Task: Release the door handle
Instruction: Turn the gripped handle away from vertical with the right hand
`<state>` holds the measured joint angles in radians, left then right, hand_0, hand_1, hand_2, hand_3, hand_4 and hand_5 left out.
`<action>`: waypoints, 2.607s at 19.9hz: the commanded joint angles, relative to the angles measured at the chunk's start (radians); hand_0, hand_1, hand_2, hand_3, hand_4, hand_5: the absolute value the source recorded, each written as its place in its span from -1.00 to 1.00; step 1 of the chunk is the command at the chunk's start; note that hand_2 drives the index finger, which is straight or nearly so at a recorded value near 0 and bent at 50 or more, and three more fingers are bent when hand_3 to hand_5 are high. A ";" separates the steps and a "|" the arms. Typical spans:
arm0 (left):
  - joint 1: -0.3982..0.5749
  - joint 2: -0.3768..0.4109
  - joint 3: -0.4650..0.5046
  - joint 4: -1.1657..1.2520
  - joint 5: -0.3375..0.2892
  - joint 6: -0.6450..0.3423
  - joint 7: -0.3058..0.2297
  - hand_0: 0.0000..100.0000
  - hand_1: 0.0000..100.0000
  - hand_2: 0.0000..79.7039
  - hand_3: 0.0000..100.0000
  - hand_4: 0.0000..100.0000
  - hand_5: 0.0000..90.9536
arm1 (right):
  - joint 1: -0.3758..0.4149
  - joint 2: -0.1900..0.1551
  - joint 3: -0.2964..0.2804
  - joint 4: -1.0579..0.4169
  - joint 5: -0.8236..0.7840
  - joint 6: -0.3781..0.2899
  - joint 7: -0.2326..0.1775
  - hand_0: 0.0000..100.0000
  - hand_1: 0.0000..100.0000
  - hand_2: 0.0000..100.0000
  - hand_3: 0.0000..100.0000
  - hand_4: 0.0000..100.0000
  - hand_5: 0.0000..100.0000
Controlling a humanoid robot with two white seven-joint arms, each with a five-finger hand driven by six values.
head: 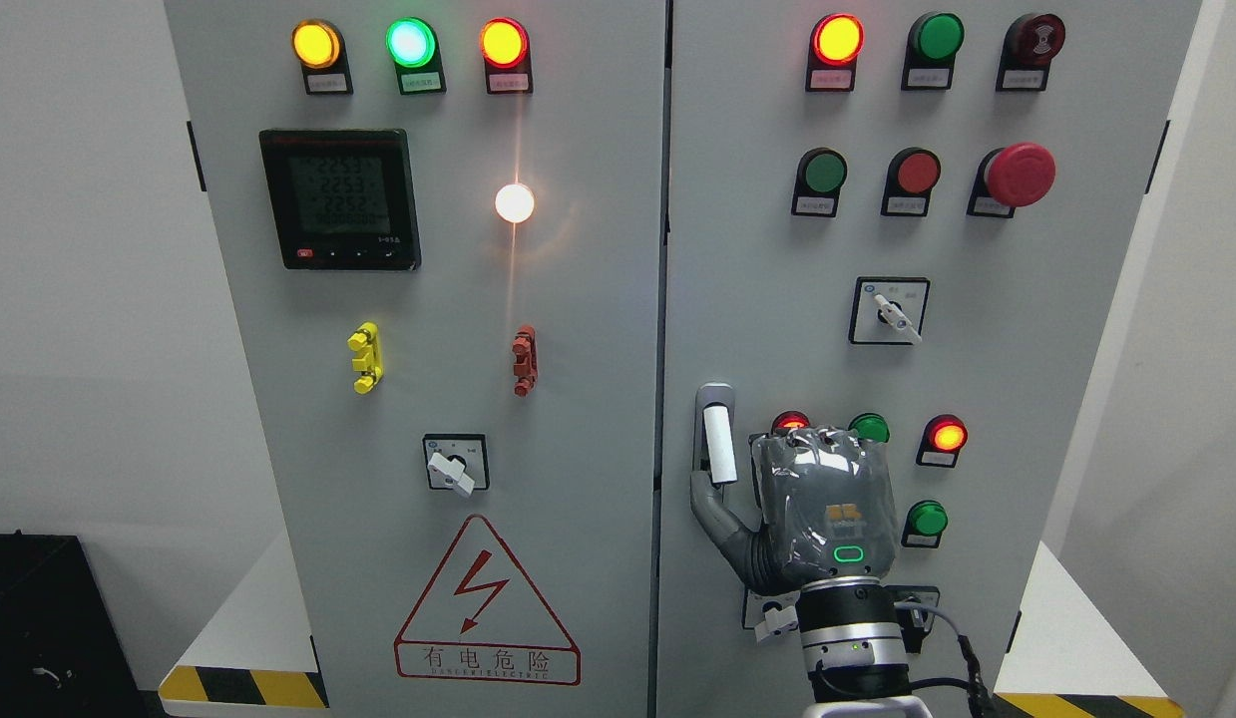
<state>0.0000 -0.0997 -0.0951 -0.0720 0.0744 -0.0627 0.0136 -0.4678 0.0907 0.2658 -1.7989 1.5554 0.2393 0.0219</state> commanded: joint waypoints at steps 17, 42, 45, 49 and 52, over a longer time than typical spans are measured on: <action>0.017 0.000 0.000 0.000 -0.001 0.000 0.000 -0.76 0.11 -1.00 -1.00 -1.00 -1.00 | 0.005 0.000 -0.002 -0.007 0.000 0.009 -0.004 -0.01 -0.37 0.88 1.00 1.00 1.00; 0.017 0.000 0.000 0.000 -0.001 0.000 0.000 -0.76 0.11 -1.00 -1.00 -1.00 -1.00 | 0.003 0.000 -0.002 -0.014 0.000 0.032 -0.004 0.01 -0.38 0.88 1.00 1.00 1.00; 0.017 0.000 0.000 0.000 0.001 0.000 0.000 -0.76 0.11 -1.00 -1.00 -1.00 -1.00 | 0.005 0.000 -0.002 -0.014 0.002 0.032 -0.004 0.02 -0.38 0.88 1.00 1.00 1.00; 0.017 0.000 0.000 0.000 -0.001 0.000 0.000 -0.76 0.11 -1.00 -1.00 -1.00 -1.00 | 0.005 0.000 -0.003 -0.014 0.002 0.038 -0.004 0.02 -0.38 0.89 1.00 1.00 1.00; 0.017 0.000 0.000 0.001 0.001 0.000 0.000 -0.76 0.11 -1.00 -1.00 -1.00 -1.00 | 0.005 0.000 -0.002 -0.014 0.002 0.045 -0.002 0.02 -0.38 0.88 1.00 1.00 1.00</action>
<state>0.0000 -0.0997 -0.0951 -0.0718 0.0744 -0.0627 0.0136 -0.4635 0.0903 0.2627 -1.8118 1.5567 0.2806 0.0168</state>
